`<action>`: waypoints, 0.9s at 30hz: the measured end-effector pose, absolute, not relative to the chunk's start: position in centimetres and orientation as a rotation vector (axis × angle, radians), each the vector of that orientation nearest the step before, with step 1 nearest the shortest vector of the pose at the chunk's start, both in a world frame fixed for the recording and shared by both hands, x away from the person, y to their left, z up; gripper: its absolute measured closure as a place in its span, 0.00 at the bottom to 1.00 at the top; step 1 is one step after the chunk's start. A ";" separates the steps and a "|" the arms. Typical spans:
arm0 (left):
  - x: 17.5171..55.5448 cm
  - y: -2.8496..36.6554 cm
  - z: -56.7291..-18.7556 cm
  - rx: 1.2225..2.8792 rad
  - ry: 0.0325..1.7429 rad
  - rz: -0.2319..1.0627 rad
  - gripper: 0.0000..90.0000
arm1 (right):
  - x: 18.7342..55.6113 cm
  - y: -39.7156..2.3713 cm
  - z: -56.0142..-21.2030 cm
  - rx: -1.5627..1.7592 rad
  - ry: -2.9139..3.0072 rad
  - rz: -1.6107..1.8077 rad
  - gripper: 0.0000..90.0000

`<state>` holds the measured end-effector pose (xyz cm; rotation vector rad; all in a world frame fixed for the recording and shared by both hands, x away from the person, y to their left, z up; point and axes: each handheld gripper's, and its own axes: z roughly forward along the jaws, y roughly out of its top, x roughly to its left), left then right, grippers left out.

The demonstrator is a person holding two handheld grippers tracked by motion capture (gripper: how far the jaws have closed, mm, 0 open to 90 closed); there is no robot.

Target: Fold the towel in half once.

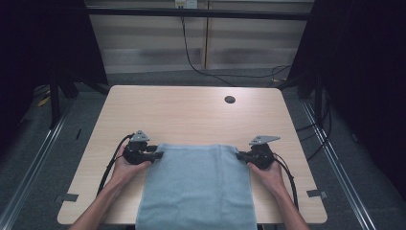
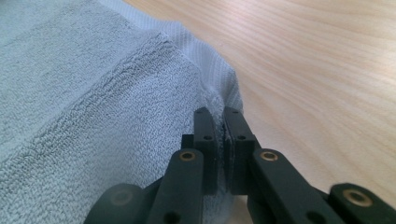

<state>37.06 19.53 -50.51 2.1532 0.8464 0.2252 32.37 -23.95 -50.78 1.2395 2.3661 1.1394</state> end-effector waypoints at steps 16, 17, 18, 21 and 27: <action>36.6 21.6 -48.3 1.963 0.827 0.086 0.92 | 31.9 -24.5 -47.0 1.217 2.280 1.377 0.96; 36.6 21.7 -48.1 1.960 0.825 0.092 0.92 | 31.9 -24.5 -46.6 1.211 2.266 1.395 0.96; 36.6 21.8 -47.8 1.954 0.824 0.089 0.92 | 31.9 -24.6 -46.3 1.210 2.265 1.402 0.96; 36.5 22.0 -46.7 1.931 0.804 0.110 0.92 | 32.0 -24.7 -45.6 1.207 2.235 1.414 0.96; 36.6 22.1 -44.7 1.892 0.790 0.142 0.92 | 32.9 -24.5 -44.1 1.192 2.187 1.480 0.96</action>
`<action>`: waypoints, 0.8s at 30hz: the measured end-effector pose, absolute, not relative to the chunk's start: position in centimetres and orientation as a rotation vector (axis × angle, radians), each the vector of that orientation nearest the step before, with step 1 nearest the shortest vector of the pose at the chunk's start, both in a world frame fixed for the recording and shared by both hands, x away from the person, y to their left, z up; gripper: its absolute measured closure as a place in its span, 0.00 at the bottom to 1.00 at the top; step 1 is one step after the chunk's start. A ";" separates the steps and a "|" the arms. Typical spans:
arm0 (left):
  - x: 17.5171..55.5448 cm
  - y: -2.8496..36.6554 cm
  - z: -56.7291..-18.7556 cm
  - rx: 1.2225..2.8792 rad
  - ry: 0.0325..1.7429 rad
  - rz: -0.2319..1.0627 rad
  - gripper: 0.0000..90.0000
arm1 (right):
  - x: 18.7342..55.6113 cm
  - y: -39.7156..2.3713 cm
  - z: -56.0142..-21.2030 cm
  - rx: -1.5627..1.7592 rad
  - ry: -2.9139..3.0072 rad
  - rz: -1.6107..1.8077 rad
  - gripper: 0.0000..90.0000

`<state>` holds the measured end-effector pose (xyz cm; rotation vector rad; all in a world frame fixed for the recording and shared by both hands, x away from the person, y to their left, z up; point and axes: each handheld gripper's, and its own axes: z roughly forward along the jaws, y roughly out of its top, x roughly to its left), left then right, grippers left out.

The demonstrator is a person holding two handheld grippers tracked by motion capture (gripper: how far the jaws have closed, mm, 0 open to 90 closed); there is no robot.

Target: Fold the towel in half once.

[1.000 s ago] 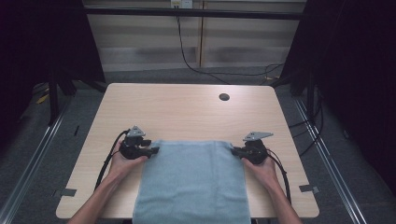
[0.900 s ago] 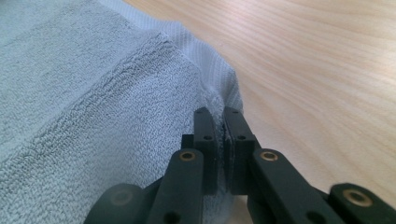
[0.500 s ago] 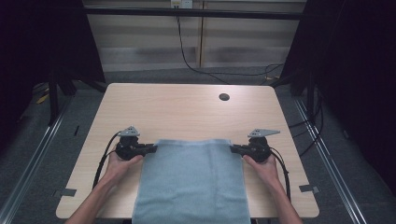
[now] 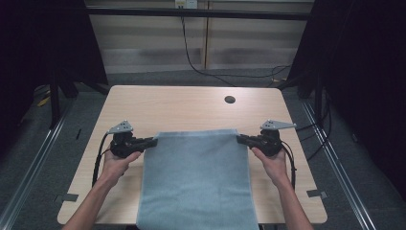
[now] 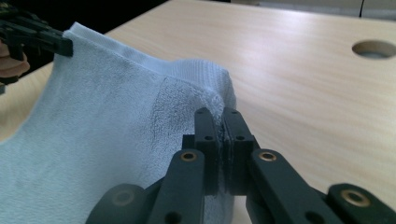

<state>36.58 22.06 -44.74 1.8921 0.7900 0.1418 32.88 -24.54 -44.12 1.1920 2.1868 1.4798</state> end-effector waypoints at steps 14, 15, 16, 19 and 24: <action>39.1 22.6 -38.5 1.806 0.757 0.231 0.93 | 35.7 -24.1 -37.5 1.113 2.103 1.538 0.97; 39.3 22.6 -38.1 1.802 0.751 0.239 0.93 | 35.9 -24.1 -37.1 1.114 2.090 1.560 0.97; 39.5 22.6 -37.8 1.779 0.754 0.231 0.93 | 36.0 -24.1 -36.7 1.117 2.075 1.586 0.97; 40.2 22.5 -37.2 1.778 0.754 0.246 0.93 | 36.4 -23.9 -35.8 1.099 2.057 1.587 0.97; 41.2 22.3 -35.1 1.753 0.748 0.258 0.93 | 37.6 -24.0 -34.1 1.108 2.025 1.570 0.97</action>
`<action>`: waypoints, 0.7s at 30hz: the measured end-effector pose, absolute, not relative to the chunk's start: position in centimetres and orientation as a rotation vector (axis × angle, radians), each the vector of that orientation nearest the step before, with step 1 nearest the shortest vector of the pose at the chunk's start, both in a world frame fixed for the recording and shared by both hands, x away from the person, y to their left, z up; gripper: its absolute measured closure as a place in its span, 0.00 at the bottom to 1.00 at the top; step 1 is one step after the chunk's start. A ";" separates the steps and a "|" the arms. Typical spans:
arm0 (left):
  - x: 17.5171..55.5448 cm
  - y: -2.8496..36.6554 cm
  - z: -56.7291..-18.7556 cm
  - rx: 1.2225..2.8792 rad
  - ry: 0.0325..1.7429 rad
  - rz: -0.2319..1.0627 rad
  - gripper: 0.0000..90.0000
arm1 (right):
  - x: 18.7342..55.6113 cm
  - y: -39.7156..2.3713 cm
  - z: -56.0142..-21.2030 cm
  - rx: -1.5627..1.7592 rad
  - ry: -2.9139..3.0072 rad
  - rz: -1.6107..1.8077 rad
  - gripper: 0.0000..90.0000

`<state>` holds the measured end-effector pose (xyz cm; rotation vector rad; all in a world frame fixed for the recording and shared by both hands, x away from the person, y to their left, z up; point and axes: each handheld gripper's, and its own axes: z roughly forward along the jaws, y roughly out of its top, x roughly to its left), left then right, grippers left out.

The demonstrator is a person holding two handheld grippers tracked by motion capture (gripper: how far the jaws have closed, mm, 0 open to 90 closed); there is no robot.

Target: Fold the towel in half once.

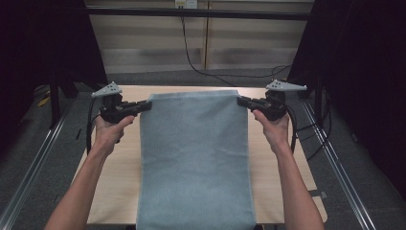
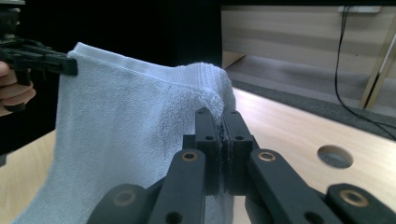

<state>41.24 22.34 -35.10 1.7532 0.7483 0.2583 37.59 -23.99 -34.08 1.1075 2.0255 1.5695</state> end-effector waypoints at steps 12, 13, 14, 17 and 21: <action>41.6 23.1 -30.0 1.686 0.744 0.334 0.93 | 39.7 -24.8 -28.4 1.065 1.926 1.610 0.97; 41.2 23.2 -29.9 1.691 0.729 0.340 0.93 | 39.3 -24.8 -28.2 1.046 1.921 1.625 0.97; 40.8 23.2 -29.9 1.705 0.714 0.346 0.93 | 38.8 -24.7 -28.1 1.028 1.923 1.635 0.97; 39.2 23.4 -30.7 1.722 0.684 0.331 0.93 | 36.9 -24.4 -28.7 0.989 1.966 1.621 0.97; 36.8 23.4 -32.5 1.741 0.661 0.310 0.93 | 34.2 -24.1 -30.3 0.948 2.013 1.634 0.97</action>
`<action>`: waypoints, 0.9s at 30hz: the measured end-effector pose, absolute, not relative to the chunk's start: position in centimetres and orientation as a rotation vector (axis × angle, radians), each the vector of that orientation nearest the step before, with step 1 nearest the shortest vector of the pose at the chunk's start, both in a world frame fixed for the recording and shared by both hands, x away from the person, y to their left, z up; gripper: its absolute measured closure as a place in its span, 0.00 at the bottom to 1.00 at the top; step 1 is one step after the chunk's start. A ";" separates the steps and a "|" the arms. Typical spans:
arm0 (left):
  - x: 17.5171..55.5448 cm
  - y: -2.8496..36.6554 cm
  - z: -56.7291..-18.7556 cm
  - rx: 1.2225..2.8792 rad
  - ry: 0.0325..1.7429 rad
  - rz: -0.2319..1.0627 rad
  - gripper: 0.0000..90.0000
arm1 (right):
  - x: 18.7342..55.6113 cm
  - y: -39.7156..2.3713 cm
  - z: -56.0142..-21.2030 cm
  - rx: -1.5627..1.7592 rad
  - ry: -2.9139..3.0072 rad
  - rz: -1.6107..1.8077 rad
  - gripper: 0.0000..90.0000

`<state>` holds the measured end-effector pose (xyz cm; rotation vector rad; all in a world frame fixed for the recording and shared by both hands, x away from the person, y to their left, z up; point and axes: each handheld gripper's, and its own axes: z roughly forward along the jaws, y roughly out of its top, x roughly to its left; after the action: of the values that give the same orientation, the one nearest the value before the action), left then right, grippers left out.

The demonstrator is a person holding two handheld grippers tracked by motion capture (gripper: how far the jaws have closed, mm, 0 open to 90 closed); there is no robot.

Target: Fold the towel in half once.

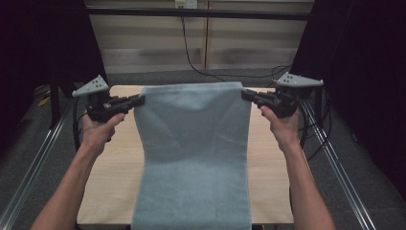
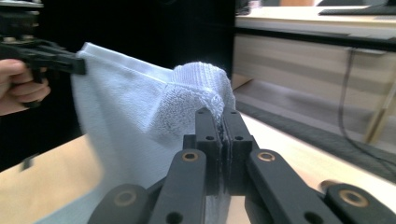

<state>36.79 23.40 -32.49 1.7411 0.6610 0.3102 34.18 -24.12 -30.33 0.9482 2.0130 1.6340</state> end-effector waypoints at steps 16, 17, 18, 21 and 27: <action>28.4 24.5 -41.6 1.854 0.726 0.114 0.93 | 23.3 -23.5 -40.8 1.017 2.286 1.546 0.97; 27.9 24.7 -42.3 1.866 0.734 0.096 0.93 | 22.7 -23.5 -41.3 1.026 2.302 1.528 0.97; 27.5 24.8 -43.0 1.874 0.753 0.079 0.93 | 22.2 -23.6 -41.9 1.036 2.319 1.511 0.97; 26.2 24.7 -45.3 1.938 0.782 0.040 0.93 | 20.9 -23.7 -44.1 1.089 2.377 1.463 0.97; 23.9 24.1 -48.6 2.059 0.812 -0.049 0.93 | 19.0 -23.2 -48.4 1.171 2.521 1.345 0.97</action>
<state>23.88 24.10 -48.64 2.0589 0.8120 -0.0490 19.05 -23.17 -48.38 1.1715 2.5212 1.3452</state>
